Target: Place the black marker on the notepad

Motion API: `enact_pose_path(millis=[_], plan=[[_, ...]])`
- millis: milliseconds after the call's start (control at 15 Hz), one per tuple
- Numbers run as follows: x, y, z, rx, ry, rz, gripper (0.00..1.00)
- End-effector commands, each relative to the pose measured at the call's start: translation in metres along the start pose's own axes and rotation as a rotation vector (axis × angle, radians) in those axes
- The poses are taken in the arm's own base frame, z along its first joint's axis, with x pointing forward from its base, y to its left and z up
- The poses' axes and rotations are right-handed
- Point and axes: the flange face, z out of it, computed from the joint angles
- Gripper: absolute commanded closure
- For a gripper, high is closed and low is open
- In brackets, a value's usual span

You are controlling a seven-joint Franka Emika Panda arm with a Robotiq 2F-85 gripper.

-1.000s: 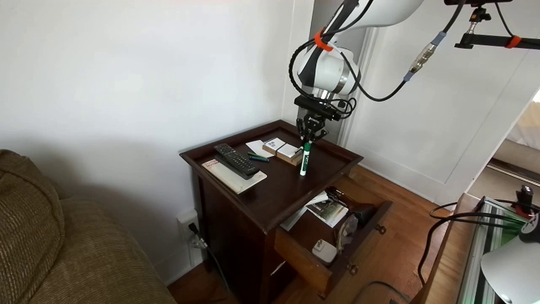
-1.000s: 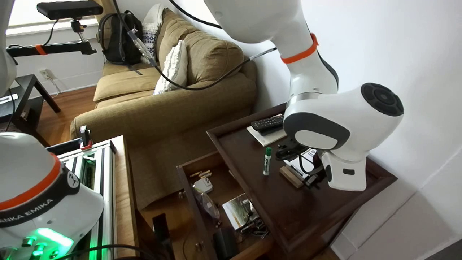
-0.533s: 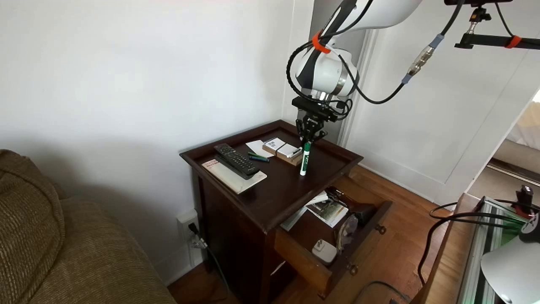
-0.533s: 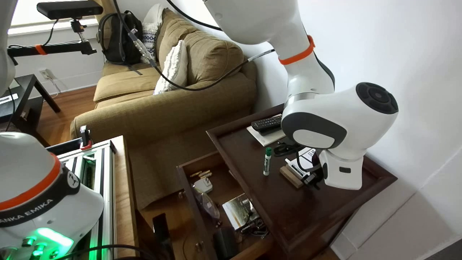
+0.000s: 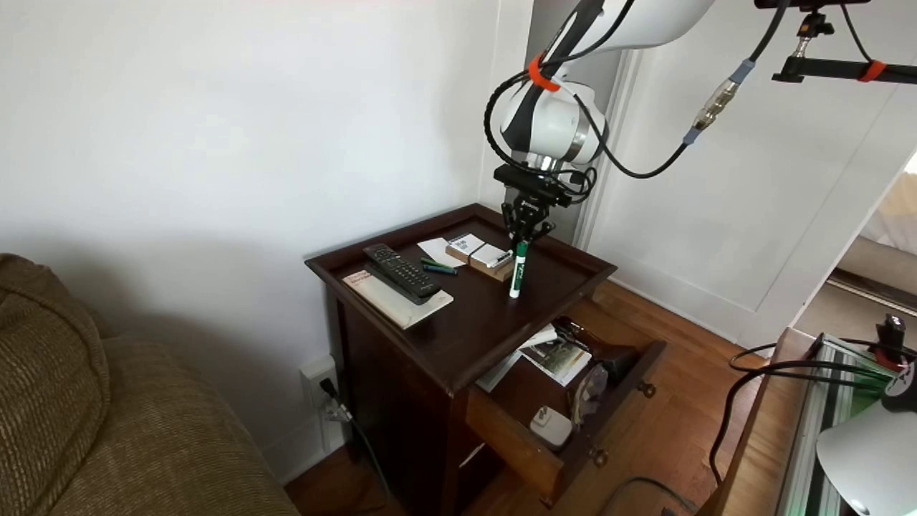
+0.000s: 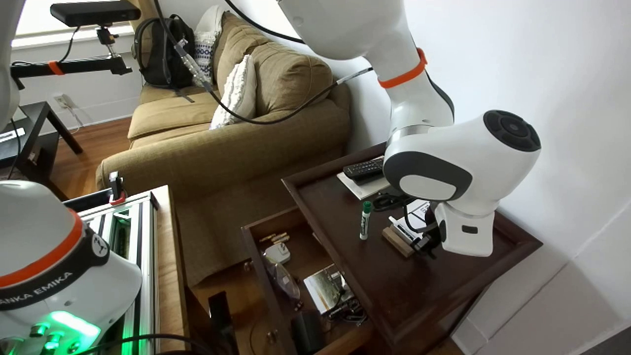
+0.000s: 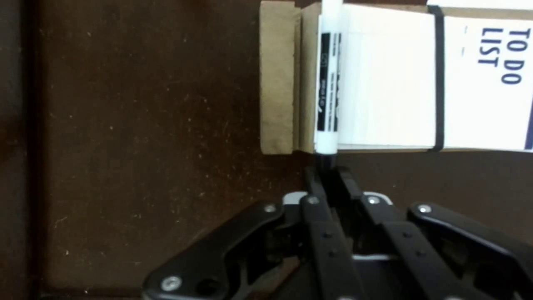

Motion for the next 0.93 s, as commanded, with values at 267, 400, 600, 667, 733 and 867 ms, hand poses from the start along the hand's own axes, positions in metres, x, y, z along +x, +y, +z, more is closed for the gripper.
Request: enact_pose_path(millis=[267,400,600,667,733,867], plan=[[-0.007,0.008,0.008,-0.057,0.016,-0.035,0.97],[-0.008,0.009,0.009,-0.065,0.014,-0.040,0.97],[-0.009,0.011,0.011,-0.081,0.014,-0.045,0.97],[-0.009,0.013,0.011,-0.089,0.014,-0.044,0.97],[-0.009,0.015,0.012,-0.097,0.015,-0.045,0.97],[-0.010,0.018,0.015,-0.109,0.013,-0.042,0.97]])
